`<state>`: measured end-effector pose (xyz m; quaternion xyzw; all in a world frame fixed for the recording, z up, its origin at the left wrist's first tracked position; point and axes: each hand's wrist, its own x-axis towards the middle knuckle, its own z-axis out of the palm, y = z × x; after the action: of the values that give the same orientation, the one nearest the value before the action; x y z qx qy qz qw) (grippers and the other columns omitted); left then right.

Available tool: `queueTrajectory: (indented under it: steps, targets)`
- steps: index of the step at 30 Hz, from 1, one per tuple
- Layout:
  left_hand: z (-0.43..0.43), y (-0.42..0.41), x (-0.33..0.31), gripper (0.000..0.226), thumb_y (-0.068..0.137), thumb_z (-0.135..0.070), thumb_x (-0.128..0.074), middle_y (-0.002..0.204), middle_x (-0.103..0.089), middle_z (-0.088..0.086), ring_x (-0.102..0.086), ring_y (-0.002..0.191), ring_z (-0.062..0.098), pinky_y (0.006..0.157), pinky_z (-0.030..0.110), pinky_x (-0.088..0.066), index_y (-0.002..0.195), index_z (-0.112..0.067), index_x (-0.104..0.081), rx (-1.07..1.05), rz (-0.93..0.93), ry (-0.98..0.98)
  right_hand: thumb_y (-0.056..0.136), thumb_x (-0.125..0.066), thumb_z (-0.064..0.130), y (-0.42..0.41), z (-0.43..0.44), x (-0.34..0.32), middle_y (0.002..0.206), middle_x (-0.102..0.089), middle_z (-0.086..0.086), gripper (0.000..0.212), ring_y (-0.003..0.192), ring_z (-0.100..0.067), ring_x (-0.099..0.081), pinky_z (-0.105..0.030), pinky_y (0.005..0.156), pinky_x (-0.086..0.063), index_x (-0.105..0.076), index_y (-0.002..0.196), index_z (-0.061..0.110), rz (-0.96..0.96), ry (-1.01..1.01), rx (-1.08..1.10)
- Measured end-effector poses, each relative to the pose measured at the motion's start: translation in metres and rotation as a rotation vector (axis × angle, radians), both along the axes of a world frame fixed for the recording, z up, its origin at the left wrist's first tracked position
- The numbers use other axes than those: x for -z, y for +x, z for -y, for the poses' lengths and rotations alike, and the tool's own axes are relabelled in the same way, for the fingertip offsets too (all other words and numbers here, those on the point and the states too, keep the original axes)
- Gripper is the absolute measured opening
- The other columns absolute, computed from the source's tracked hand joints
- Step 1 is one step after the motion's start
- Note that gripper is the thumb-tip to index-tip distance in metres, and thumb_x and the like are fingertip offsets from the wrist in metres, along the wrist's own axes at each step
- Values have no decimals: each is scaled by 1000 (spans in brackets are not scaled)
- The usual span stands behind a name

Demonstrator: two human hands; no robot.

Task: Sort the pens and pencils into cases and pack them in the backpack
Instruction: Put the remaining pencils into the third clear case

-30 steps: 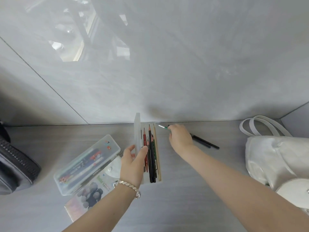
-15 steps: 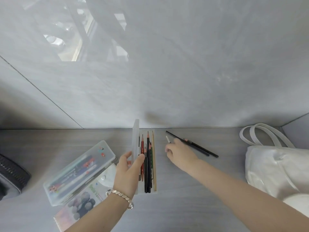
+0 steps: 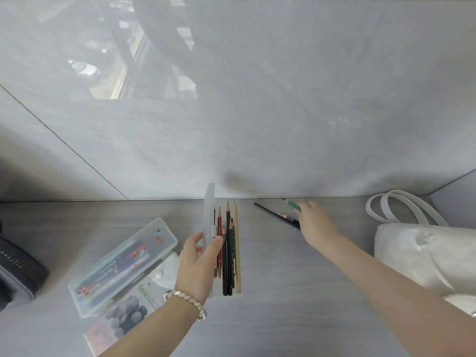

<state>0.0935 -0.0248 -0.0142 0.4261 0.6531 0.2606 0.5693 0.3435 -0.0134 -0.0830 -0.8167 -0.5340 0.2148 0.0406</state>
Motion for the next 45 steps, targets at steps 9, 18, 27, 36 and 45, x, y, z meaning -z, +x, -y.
queueTrajectory:
  steps: [9,18,27,36,45]
  targets:
    - [6,-4,-3,51,90,-32,-54,114,-57,6,-58,81,9,49,9,-45,135,-14,-39,-13,-26,-56,92,-41,6,-30,10,18,126,-48,-15,28,116,-32,-49,-37,89,-45,-39,120,2,234,-254,-144]
    - [16,-8,-7,52,92,-31,-53,114,-53,4,-53,98,17,81,30,-42,138,-13,-36,-47,93,-75,100,-31,25,-109,43,-60,63,-39,2,25,53,-12,-37,-15,45,-34,-41,81,14,-703,134,139]
    - [30,-8,-19,50,90,-29,-56,124,-53,9,-57,89,9,71,21,-45,135,-16,-39,-27,103,-65,97,-39,15,-171,46,-73,99,-57,-13,24,88,-17,-52,-29,83,-42,-48,77,26,-931,333,311]
    - [31,-9,-29,44,90,-31,-55,111,-63,7,-61,106,20,102,46,-44,128,-12,-45,-54,195,-140,91,-41,25,-165,44,-75,101,-55,0,19,98,-14,-53,-24,90,-42,-59,91,22,-856,418,262]
    - [41,-10,-40,32,91,-25,-54,114,-66,13,-61,112,24,104,45,-43,118,-8,-52,-93,286,-184,92,-51,32,-163,70,-50,152,-15,0,46,140,-15,-16,-30,114,-25,-41,134,15,-364,398,-46]
